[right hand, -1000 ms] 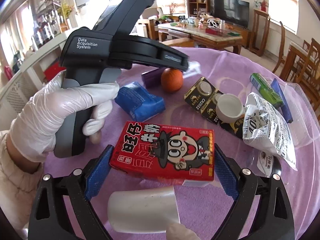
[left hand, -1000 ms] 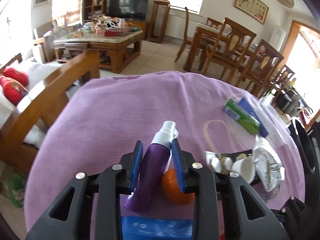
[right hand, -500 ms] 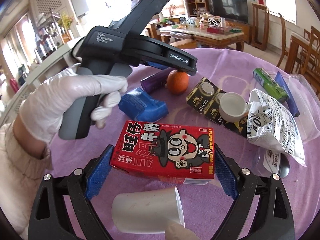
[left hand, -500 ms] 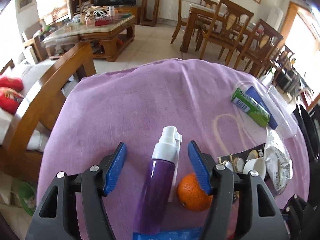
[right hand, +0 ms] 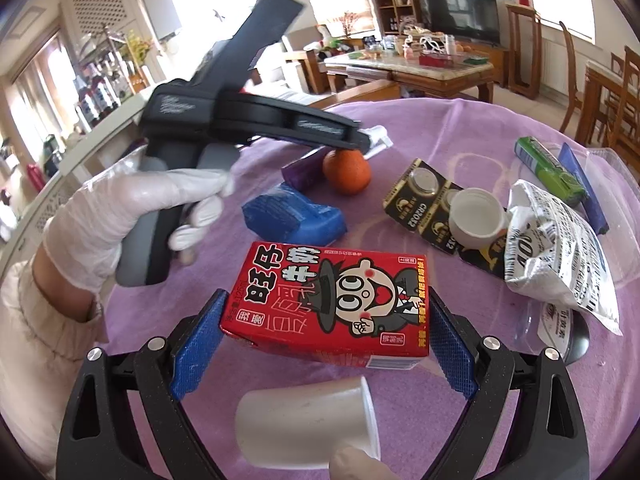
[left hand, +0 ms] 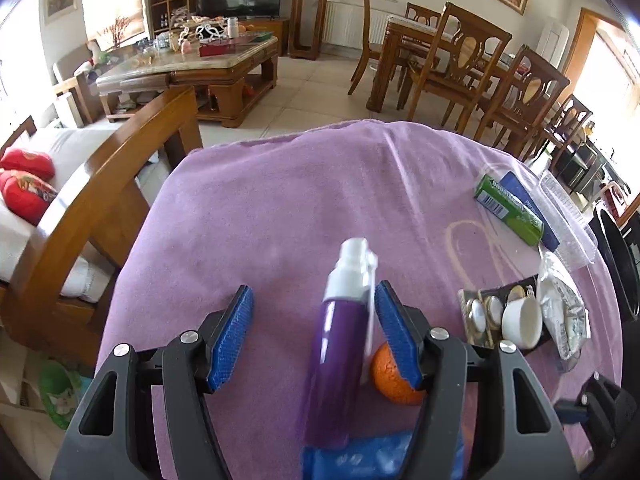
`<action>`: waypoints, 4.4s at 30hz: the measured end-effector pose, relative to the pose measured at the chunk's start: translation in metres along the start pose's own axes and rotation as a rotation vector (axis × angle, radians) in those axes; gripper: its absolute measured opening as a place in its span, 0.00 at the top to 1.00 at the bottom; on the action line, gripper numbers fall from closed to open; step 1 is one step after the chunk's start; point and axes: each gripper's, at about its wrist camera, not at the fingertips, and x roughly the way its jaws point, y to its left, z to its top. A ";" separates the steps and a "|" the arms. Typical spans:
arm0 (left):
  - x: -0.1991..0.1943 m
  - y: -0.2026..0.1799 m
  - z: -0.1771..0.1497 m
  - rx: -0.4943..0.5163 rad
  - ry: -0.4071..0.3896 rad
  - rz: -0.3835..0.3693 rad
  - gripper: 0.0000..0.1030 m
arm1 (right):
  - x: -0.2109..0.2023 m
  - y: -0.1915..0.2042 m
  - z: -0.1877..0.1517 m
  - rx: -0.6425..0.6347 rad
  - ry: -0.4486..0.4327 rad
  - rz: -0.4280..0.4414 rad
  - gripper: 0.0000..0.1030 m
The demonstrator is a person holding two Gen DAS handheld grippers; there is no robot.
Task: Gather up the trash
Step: 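Grasp the purple spray bottle with the left tool while the right approaches the red box, then lift the purple bottle with the left tool while the right grasps the red box, then carry the purple bottle and red box over the black bin and release both, then grasp the white cup with the left tool while the right grasps the white foil bag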
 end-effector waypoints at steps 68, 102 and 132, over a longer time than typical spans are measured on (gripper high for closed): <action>-0.116 -0.305 -0.041 0.171 -0.470 -0.399 0.79 | -0.354 -0.267 -0.188 0.379 -0.627 -0.268 0.14; 0.016 -0.475 -0.017 0.227 -0.281 -0.556 0.79 | -0.382 -0.403 -0.293 0.653 -0.661 -0.385 0.14; -0.050 -0.408 -0.049 0.195 -0.339 -0.411 0.24 | -0.351 -0.371 -0.255 0.587 -0.587 -0.414 0.05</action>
